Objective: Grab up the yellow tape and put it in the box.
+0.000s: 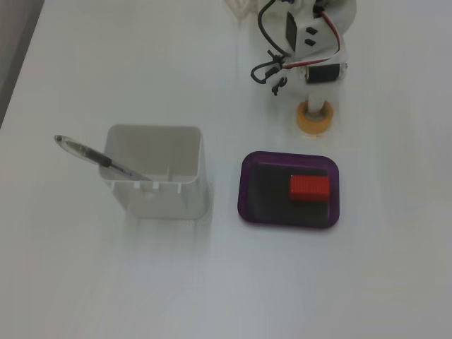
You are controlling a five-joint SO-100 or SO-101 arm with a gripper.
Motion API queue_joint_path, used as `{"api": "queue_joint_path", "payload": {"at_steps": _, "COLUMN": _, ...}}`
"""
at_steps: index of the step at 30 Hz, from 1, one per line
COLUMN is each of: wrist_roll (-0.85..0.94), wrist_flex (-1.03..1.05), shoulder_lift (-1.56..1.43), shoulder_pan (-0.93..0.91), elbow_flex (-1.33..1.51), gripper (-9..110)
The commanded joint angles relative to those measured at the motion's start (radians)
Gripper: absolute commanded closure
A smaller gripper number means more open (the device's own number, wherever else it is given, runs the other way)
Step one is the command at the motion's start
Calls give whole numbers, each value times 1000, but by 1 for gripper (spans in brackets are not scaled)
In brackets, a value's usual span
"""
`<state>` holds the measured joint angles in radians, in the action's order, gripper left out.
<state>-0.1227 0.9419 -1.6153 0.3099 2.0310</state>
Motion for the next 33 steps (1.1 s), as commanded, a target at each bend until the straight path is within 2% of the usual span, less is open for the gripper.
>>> {"api": "queue_joint_path", "payload": {"at_steps": 1, "wrist_roll": -2, "wrist_flex": -3, "shoulder_lift": 11, "shoulder_pan": 5, "elbow_flex": -26, "gripper": 102}}
{"api": "queue_joint_path", "payload": {"at_steps": 5, "wrist_roll": 2, "wrist_flex": 28, "shoulder_lift": -78, "shoulder_pan": -5, "elbow_flex": -120, "gripper": 102}}
{"api": "queue_joint_path", "payload": {"at_steps": 12, "wrist_roll": 9, "wrist_flex": 63, "shoulder_lift": -187, "shoulder_pan": -172, "elbow_flex": -413, "gripper": 102}}
{"api": "queue_joint_path", "payload": {"at_steps": 19, "wrist_roll": 9, "wrist_flex": 51, "shoulder_lift": -41, "shoulder_pan": -319, "elbow_flex": -604, "gripper": 102}}
{"api": "queue_joint_path", "payload": {"at_steps": 33, "wrist_roll": -2, "wrist_flex": 46, "shoulder_lift": 210, "shoulder_pan": -314, "elbow_flex": -635, "gripper": 102}}
